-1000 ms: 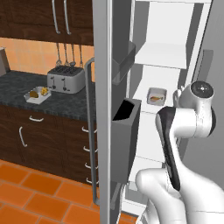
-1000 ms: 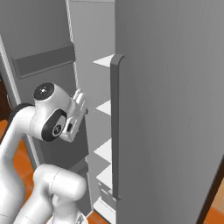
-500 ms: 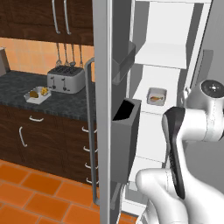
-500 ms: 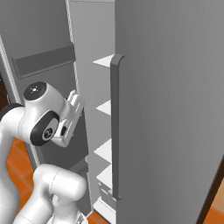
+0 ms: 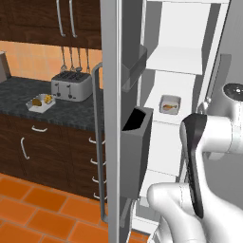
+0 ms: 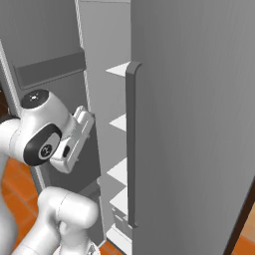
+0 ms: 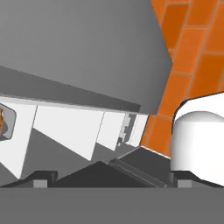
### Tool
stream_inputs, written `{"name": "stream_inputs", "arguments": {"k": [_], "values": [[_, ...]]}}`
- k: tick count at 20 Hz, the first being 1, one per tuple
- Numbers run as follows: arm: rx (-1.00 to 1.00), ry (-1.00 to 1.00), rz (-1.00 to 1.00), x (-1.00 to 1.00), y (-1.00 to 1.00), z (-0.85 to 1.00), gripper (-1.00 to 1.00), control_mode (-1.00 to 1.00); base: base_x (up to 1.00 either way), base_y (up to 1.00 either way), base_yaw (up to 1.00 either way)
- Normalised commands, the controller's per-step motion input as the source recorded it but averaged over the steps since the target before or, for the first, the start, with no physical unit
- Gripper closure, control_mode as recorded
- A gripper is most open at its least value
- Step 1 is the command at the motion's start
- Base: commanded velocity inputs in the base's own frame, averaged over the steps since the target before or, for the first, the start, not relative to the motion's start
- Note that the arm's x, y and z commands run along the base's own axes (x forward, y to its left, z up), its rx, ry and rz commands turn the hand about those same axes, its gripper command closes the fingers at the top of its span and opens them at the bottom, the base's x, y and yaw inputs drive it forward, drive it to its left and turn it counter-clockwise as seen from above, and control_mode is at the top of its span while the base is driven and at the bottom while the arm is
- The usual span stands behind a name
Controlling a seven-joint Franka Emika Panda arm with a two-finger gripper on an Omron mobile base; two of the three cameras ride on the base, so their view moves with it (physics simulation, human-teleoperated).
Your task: Take the meat container that has the chicken drumstick and place it on the second highest rack of the freezer. Then take the vegetable container that has the avocado and squash and place it on the highest rack of the freezer.
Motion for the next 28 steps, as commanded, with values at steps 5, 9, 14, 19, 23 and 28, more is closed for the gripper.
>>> {"name": "stream_inputs", "arguments": {"k": [5, 9, 14, 19, 23, 28], "values": [[-0.01, 0.01, 0.00, -0.18, 0.02, -0.02, -1.00, 1.00, -0.47, -0.07, 0.05], [0.00, 0.00, 0.00, 0.00, 0.00, 0.00, -1.00, 1.00, -0.98, -0.30, 0.41], [0.00, 0.00, 0.00, 0.00, 0.00, 0.00, -1.00, 1.00, -0.77, -0.17, 0.89], [0.00, 0.00, 0.00, 0.00, 0.00, 0.00, -1.00, 1.00, -0.60, 0.01, 0.99], [0.00, 0.00, 0.00, 0.00, 0.00, 0.00, -1.00, 1.00, -0.68, 0.22, 0.90], [0.00, 0.00, 0.00, 0.00, 0.00, 0.00, -1.00, 1.00, -0.01, 0.19, 0.40]]}}
